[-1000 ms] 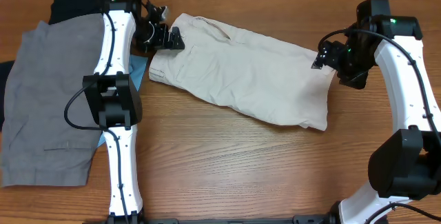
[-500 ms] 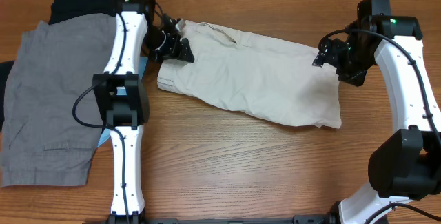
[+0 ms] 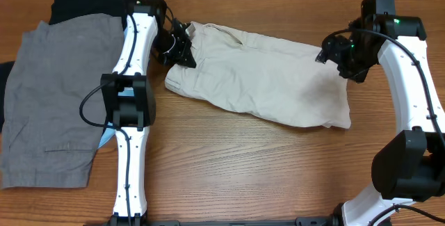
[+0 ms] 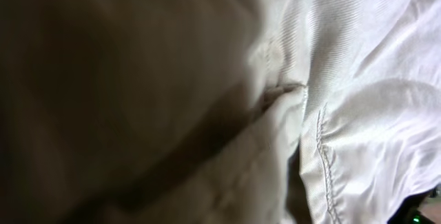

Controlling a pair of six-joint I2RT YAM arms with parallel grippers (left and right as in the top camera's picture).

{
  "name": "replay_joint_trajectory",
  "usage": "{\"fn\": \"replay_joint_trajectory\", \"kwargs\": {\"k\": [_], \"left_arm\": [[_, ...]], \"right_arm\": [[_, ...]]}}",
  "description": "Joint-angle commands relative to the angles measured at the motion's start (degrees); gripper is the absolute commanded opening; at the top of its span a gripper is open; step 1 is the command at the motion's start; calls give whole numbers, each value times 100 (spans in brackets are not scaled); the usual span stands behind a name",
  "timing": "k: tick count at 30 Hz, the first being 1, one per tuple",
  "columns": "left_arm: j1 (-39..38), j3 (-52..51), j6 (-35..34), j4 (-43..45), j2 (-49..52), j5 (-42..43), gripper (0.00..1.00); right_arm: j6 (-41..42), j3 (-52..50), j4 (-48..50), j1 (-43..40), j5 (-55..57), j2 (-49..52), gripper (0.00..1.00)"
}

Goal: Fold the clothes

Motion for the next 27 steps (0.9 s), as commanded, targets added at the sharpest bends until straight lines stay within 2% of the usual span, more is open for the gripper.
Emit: {"fn": "replay_joint_trajectory", "kwargs": {"k": [1,8,9,19,27], "left_arm": [[44,275,-254,-210,-201,-57,4],[256,535,-498,-553,-1080,-221,4],[260,535,-514,-575,-1196,-299,4],[243,535,-551,-610,-2168,-490,4],[83,533,-542,-782,-2197,-625,4]], "right_arm": [[31,-173,210,17,-286,42,66],[114,-951,905,15,-472,50,16],[181,-1091,1029,15,-474,50,4],[319,-2608,2771,17,-1110,90,4],[308,-2817,3770,22,-1353,116,4]]}}
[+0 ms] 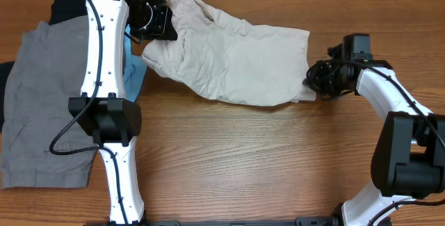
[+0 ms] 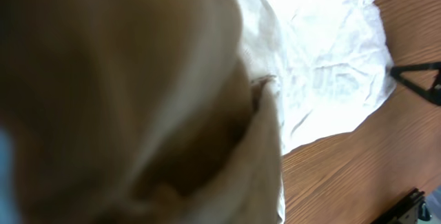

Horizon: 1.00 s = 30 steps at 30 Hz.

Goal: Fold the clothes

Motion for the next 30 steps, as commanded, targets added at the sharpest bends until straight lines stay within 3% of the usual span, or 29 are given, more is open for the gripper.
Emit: {"fn": "replay_joint_trajectory", "kwargs": {"k": [1,22,27,30], "left_arm": [[-146,129,-79,-11,-140,-35,4],[-372,131,-273,-153,-313,-39,4],[-824,120,-511,363,-282,-83,4],[-1222,105,-977,772,-214,-595,4]], "right_arm": [[-24,-13,361,22,-179,7,4],[140,-13,859,527,-109,1285,4],[140,-13,730,498,-114,1285,4],[149,-13,726,498,-116,1285,4]]}}
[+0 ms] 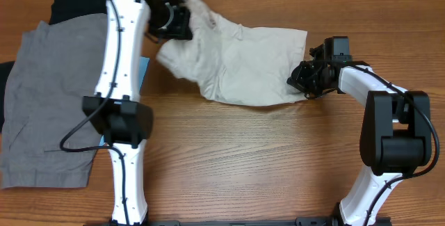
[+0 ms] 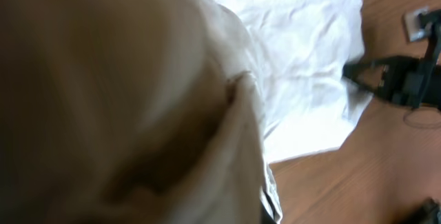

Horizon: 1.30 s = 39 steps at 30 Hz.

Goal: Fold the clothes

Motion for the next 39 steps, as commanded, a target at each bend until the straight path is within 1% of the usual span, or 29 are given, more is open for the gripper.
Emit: {"fn": "replay_joint_trajectory", "kwargs": {"k": [1,5,7,12,14,16,21,23,24,25,26,27,28,29,32,35,39], "left_arm": [[-625,105,-595,332,-164,-407,4],[-1161,101,-750,730,118,-557,4],[-1403,101,-837,992,341,-601,6],[-1725,101,-1132,1408,787,-706,8],[-1794,101,-1220,1512,922,-715,12],[-1847,101,-1329,1657,1078,-713,16],[-1923,101,-1381,2011,1300,-380,17],[-1954,101,-1386,2133,1320,-236,19],[-1978,101,-1384,2199,1322,-181,25],[-2015,101,-1381,2262,1322,-155,38],[-2039,101,-1379,2312,1322,-155,61],[-2074,101,-1381,2376,1322,-153,91],[-2100,101,-1381,2430,1322,-142,100],[-2135,101,-1381,2524,1322,-66,100],[-2245,101,-1377,2835,1318,446,100],[-2330,101,-1381,3064,1307,846,100],[-2415,103,-1381,3106,1305,949,100]], "right_arm": [[50,-96,-131,96,140,291,4],[50,-96,-160,96,98,291,4],[50,-96,-170,96,98,291,4],[46,-76,-170,76,-15,284,4],[13,-9,-179,11,-232,240,4],[-136,140,-229,-122,-501,70,4],[-151,693,-660,-599,-721,-811,4],[-151,942,-903,-785,-719,-1182,4],[-151,1088,-1043,-898,-721,-1379,4],[-151,1263,-1209,-1049,-719,-1624,4],[-151,1362,-1303,-1143,-719,-1773,5],[-151,1453,-1379,-1252,-719,-1932,8],[-151,1513,-1429,-1349,-719,-2065,11],[-151,1552,-1462,-1445,-719,-2203,14],[-151,1572,-1541,-1698,-719,-2500,19],[-269,1572,-1744,-1869,-719,-2568,19],[-507,1572,-2055,-1967,-697,-2566,19]]}}
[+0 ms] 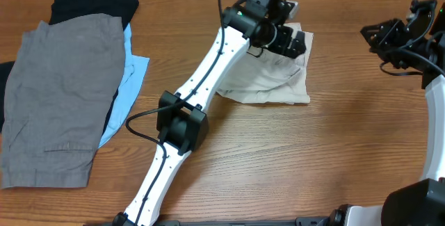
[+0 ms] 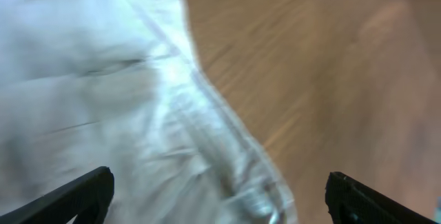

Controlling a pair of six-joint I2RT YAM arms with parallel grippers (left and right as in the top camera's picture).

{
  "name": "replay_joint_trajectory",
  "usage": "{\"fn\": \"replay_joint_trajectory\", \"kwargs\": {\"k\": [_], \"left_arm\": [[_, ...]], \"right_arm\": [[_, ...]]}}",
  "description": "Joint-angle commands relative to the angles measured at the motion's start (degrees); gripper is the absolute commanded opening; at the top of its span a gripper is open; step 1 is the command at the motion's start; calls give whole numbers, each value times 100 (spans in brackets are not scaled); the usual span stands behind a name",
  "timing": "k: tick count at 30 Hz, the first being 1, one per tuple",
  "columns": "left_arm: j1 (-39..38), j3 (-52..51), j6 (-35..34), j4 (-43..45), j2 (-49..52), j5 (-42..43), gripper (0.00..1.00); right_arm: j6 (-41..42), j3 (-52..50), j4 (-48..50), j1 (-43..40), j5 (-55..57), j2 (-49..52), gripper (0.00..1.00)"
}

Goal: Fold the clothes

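Note:
The cream shorts lie doubled over in a compact bundle at the back middle of the table. My left gripper hovers over the bundle's far right corner. In the left wrist view its fingers stand wide apart, open, with the blurred cream shorts below and nothing between them. My right gripper hangs at the far right, well away from the shorts; its jaws are too small to read.
A pile of clothes covers the left side: grey shorts on top, a black garment behind, a light blue one peeking out. The left arm stretches diagonally across the table.
The left gripper went from the back left, shut on the shorts' waist end, to over their right end, and is now open. The shorts lie doubled over. The right gripper has left the hem for the far right.
First the cream shorts lay spread across the middle, left gripper at their left end, right gripper above the right end. Then the left end was raised toward the back and the right gripper was at the hem. Now the shorts lie folded over and released.

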Motion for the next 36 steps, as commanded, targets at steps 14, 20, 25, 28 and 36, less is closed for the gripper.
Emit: {"fn": "replay_joint_trajectory", "kwargs": {"k": [14,20,25,28,36], "left_arm": [[1694,1069,-413,-863,-1259,-155,100],[2789,1071,-466,-1644,-1591,-157,100],[3010,1058,-415,-2223,-1567,-680,100],[2959,1058,-319,-2271,-1567,-894,100],[2914,1058,-310,-2288,-1567,-990,100]], "right_arm": [[-1143,-9,-439,492,494,632,97],[-1226,-9,144,1530,1386,1462,100],[-885,-7,577,2229,2166,2146,100],[-708,-7,632,2426,2481,2472,100],[111,-9,527,2496,3364,3047,100]]}}
